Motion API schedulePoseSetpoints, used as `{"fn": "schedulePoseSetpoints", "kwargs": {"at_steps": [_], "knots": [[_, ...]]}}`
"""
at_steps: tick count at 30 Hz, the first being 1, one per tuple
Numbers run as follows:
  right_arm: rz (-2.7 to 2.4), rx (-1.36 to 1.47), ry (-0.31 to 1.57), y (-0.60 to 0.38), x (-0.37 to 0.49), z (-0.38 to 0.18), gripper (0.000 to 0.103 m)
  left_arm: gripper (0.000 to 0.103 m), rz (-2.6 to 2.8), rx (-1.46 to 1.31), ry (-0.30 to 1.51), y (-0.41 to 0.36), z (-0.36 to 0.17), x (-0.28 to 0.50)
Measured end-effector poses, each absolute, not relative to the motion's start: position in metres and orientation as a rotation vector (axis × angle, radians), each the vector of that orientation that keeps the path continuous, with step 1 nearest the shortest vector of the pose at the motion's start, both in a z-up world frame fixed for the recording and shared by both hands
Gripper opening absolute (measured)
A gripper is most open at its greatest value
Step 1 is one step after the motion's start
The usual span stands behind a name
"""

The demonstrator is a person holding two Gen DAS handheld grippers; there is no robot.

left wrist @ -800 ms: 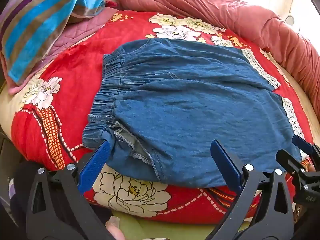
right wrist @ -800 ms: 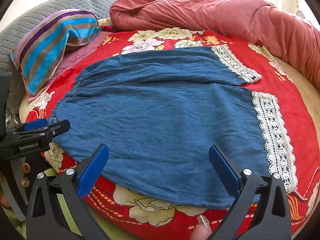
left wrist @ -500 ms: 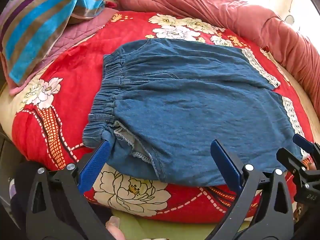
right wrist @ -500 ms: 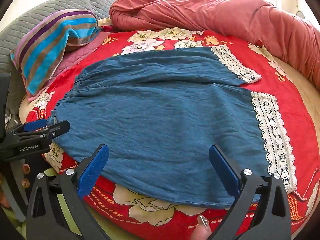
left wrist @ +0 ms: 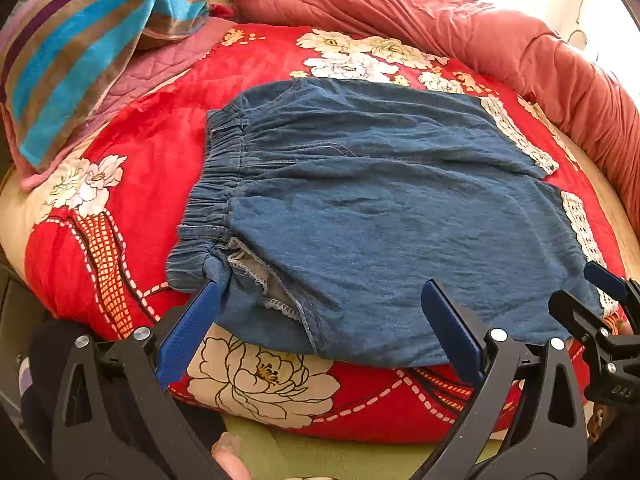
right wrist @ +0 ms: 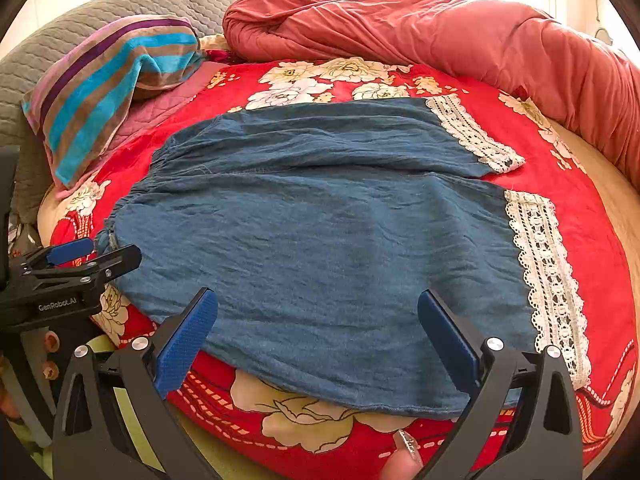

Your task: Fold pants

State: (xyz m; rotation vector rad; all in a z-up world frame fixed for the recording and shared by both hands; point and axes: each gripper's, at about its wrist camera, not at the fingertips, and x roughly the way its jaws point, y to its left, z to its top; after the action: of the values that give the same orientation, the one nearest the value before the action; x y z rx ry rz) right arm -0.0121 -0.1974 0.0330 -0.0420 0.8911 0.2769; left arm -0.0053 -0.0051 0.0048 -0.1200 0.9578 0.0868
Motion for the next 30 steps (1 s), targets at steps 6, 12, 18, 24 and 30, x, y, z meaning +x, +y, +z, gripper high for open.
{"fn": "schedulePoseSetpoints", "kwargs": {"at_steps": [6,12,18,24,30], "knots": [[0.278,-0.047,0.891,-0.1946,-0.0122,0.0340,0.099,0.094,0.087,-0.118,0.955,-0.0046,0.0080,-0.0052],[0.275,-0.047,0.892,-0.1946,-0.0125,0.0344,0.099,0.094,0.090,-0.115,0.954,-0.0055,0.0077,-0.0064],[0.276,-0.045,0.890,-0.1958,-0.0120,0.0343,0.099,0.094,0.089,-0.116,0.953,-0.0060,0.0073,-0.0071],[0.275,-0.046,0.888,-0.1971,-0.0123,0.0350,0.099,0.094,0.092,-0.114,0.949,-0.0072,0.0071,-0.0080],[0.275,-0.047,0.887,-0.1971,-0.0122,0.0350,0.099,0.094,0.096,-0.111,0.950,-0.0092,0.0064,-0.0092]]}}
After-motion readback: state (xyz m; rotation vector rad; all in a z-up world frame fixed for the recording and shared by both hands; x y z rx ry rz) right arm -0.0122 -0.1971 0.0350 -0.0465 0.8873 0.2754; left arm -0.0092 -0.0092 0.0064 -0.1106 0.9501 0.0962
